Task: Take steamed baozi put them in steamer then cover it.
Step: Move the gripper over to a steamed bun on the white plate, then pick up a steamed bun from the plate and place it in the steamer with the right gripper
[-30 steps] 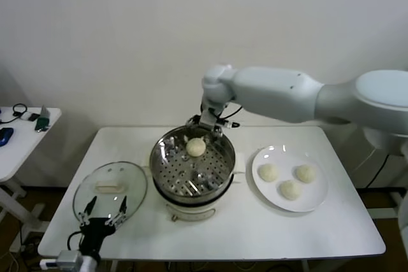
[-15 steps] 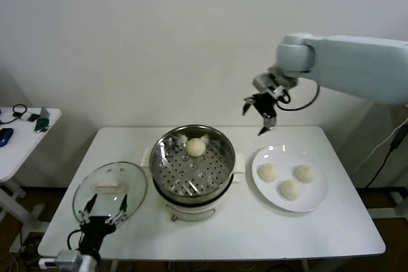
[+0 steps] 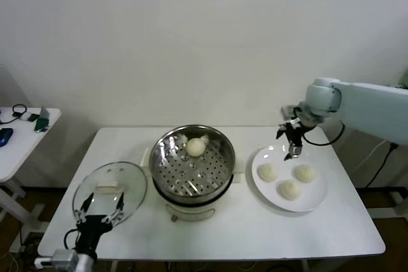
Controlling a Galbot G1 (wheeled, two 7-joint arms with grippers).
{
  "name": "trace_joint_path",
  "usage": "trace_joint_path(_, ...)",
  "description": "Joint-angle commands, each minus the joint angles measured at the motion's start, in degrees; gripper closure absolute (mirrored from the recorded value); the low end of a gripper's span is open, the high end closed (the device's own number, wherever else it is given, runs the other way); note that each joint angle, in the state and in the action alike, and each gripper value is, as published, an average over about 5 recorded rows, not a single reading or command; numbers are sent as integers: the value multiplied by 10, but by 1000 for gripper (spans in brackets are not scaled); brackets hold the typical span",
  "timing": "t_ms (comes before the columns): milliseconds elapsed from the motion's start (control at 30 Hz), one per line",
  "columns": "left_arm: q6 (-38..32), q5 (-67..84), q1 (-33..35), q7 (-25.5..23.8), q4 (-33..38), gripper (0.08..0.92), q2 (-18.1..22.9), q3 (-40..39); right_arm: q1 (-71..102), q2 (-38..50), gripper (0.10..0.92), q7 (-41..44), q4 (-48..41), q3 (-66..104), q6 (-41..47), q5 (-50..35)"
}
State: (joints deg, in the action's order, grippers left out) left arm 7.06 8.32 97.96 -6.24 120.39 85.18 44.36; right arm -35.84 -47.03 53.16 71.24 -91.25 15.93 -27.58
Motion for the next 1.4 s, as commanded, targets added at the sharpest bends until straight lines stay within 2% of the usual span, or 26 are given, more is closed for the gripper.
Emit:
trace_joint_path(33, 1, 1, 1, 0, -2, 177, 1, 3, 131, -19, 203, -15, -67, 78, 26, 40)
trace_joint_path(667, -1, -7, 6, 1, -11, 177, 3, 0, 220, -81, 216, -16, -172, 145, 6, 65)
trace_joint_path(867, -1, -8, 6, 1, -11, 177, 4, -2, 222, -83, 242, -14, -176, 148, 3, 65)
trace_joint_path(1200, 0, -8, 6, 3, -11, 177, 5, -1, 212, -83, 330, 0, -183, 156, -13, 53)
trace_joint_path(1400, -1, -8, 6, 4, -11, 177, 8, 0, 176, -65, 338, 11, -156, 146, -22, 30)
